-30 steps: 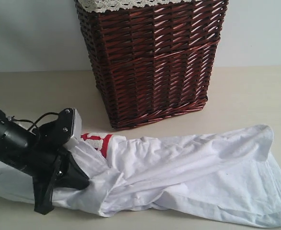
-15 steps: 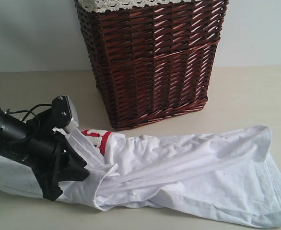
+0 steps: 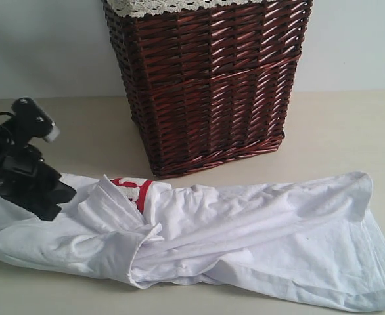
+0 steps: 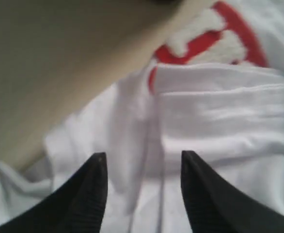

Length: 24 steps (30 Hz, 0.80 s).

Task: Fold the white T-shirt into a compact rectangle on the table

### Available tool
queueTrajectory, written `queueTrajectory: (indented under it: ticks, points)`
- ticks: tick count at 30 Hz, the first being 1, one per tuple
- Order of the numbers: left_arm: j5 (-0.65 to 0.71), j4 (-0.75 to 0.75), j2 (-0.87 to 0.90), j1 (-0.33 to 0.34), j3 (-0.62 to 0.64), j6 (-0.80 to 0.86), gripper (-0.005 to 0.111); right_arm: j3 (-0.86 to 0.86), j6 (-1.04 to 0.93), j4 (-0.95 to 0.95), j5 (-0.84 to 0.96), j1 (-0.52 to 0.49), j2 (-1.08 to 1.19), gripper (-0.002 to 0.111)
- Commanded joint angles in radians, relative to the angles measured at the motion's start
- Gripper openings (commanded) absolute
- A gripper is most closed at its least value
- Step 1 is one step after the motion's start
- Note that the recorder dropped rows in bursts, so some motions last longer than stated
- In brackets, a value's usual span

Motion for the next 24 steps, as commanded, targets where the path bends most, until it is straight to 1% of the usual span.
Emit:
queueTrajectory:
  ticks: [1, 4, 5, 6, 9, 11, 13, 16, 19, 21, 24]
  points:
    - [-0.028, 0.005, 0.012, 0.124, -0.003, -0.171, 0.054, 0.001, 0.0, -0.004, -0.016, -0.005, -0.006, 0.051]
    - [-0.031, -0.008, 0.016, 0.209, -0.003, -0.259, 0.075, 0.001, 0.0, -0.004, -0.016, -0.005, -0.006, 0.051]
    - [-0.022, 0.004, 0.019, 0.226, -0.003, -0.28, 0.08, 0.001, 0.0, -0.004, -0.016, -0.005, -0.006, 0.051]
    - [0.005, 0.03, 0.024, 0.241, -0.003, -0.298, 0.083, 0.001, 0.0, -0.004, -0.016, -0.005, -0.006, 0.051]
    - [0.129, 0.11, 0.039, 0.257, -0.003, -0.375, 0.082, 0.001, 0.0, -0.004, -0.016, -0.005, -0.006, 0.051]
    - [0.17, 0.137, 0.048, 0.257, 0.003, -0.419, 0.081, 0.001, 0.0, -0.004, -0.016, -0.005, -0.006, 0.051]
    - [0.15, 0.143, 0.048, 0.257, 0.02, -0.426, 0.081, 0.001, 0.0, -0.006, -0.016, -0.005, -0.006, 0.051]
    - [0.089, 0.207, 0.048, 0.257, 0.022, -0.43, 0.081, 0.001, 0.0, -0.006, -0.016, -0.005, -0.006, 0.051]
    - [0.049, 0.212, 0.048, 0.257, 0.022, -0.43, 0.081, 0.001, 0.0, -0.006, -0.016, -0.005, -0.006, 0.051]
    - [0.029, 0.212, 0.051, 0.257, 0.024, -0.486, 0.081, 0.001, 0.0, -0.006, -0.016, -0.005, -0.006, 0.051]
    - [-0.006, 0.21, 0.075, 0.257, 0.049, -0.496, 0.081, 0.001, 0.0, -0.001, -0.016, -0.005, -0.006, 0.051]
